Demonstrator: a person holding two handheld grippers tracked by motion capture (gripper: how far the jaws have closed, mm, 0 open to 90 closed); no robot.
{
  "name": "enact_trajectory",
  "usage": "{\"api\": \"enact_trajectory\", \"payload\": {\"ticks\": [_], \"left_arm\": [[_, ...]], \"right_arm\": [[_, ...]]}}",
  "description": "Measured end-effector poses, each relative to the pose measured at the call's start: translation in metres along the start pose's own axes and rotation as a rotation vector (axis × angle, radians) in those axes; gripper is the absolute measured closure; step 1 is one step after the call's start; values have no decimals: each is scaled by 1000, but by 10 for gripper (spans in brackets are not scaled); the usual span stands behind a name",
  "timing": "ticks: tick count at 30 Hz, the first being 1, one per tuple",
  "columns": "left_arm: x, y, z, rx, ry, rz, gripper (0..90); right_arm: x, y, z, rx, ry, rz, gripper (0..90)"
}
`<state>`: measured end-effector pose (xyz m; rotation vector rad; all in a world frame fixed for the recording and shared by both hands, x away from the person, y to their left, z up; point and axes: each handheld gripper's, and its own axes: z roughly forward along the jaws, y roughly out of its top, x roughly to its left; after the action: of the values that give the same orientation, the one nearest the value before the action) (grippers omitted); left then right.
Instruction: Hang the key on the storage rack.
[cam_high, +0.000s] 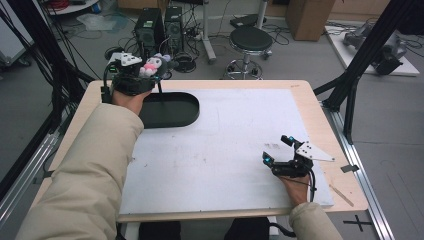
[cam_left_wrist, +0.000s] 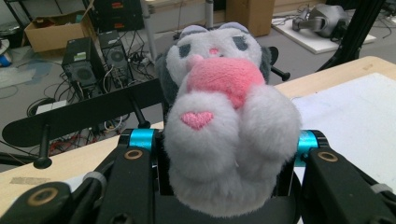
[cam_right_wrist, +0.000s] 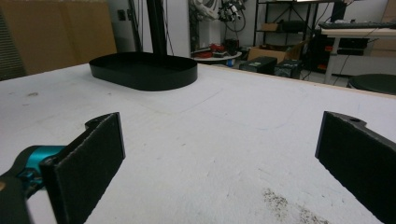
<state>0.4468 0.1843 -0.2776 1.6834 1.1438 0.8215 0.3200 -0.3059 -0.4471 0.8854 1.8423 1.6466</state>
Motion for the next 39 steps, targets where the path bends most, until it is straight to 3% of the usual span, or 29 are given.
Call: {"api": "enact_trajectory", "payload": {"ticks": [7, 20, 34, 39], "left_arm": [[0, 0, 0, -4, 6, 0, 565], [2, -4, 7, 48, 30, 9, 565], [2, -29, -5, 50, 38, -33, 565], [1, -38, -11, 74, 39, -12, 564]], "right_arm": [[-1, -1, 0, 2, -12, 7, 6], [0, -1, 0, 13, -9, 7, 6], [-1, -2, 0, 1, -15, 4, 6], [0, -2, -1, -4, -15, 10, 6]]}}
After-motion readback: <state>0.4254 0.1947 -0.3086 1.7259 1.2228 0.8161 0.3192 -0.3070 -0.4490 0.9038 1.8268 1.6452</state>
